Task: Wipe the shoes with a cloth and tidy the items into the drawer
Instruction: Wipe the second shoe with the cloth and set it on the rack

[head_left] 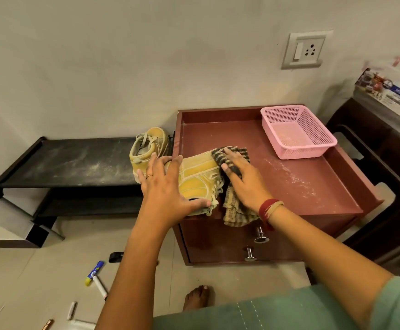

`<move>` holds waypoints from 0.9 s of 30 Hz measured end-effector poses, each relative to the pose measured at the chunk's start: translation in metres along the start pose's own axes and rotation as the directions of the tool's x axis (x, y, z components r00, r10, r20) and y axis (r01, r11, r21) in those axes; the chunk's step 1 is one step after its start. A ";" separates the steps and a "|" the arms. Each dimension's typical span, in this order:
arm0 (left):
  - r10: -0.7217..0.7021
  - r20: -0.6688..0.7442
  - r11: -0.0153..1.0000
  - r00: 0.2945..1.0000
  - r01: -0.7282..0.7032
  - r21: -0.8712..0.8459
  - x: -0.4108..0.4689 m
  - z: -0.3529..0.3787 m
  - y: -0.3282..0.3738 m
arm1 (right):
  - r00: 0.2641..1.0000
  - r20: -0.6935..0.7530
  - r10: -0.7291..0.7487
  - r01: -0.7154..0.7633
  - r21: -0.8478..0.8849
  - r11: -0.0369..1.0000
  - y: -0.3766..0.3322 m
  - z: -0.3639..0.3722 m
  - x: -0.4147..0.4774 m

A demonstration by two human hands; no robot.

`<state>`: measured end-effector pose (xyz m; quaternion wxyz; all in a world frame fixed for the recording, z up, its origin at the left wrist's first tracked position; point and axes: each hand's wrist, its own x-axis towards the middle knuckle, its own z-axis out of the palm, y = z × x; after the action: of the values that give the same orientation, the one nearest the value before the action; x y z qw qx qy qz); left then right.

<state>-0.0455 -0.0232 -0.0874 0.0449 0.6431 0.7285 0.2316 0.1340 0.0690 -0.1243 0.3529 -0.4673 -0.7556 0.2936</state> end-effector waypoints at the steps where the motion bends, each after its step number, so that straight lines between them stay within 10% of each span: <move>1: 0.002 0.003 1.000 1.000 -0.002 0.006 0.000 -0.001 0.000 | 0.997 -0.036 0.063 -0.061 0.064 0.996 0.002 -0.002 0.002; 4: 0.010 -0.004 1.000 1.000 -0.010 0.014 0.000 0.000 0.000 | 0.951 -0.144 0.272 -0.249 0.161 0.955 0.007 -0.008 0.014; 9: 0.017 -0.013 1.000 1.000 -0.017 -0.005 -0.002 0.000 -0.001 | 0.998 0.028 -0.058 0.058 -0.026 0.998 -0.007 0.008 0.010; 13: 0.009 -0.001 1.000 1.000 -0.009 0.010 -0.001 -0.001 0.001 | 0.970 -0.048 0.239 -0.226 0.188 0.956 0.008 0.006 0.020; 18: -0.001 -0.006 1.000 1.000 0.001 -0.011 0.000 -0.003 0.002 | 0.998 0.023 0.057 -0.058 0.052 0.997 0.009 0.000 0.013; 23: 0.000 0.003 0.999 1.000 0.000 -0.041 0.000 -0.004 0.000 | 0.891 -0.084 0.446 -0.399 0.322 0.858 0.022 -0.025 0.016; 27: -0.020 -0.013 0.995 1.000 0.019 -0.095 0.003 -0.005 -0.003 | 0.797 -0.306 0.520 -0.353 0.463 0.813 0.020 -0.038 0.019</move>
<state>-0.0508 -0.0223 -0.0838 0.0726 0.6314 0.7233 0.2700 0.1688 0.0982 -0.1124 0.5117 -0.6053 -0.4579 0.4027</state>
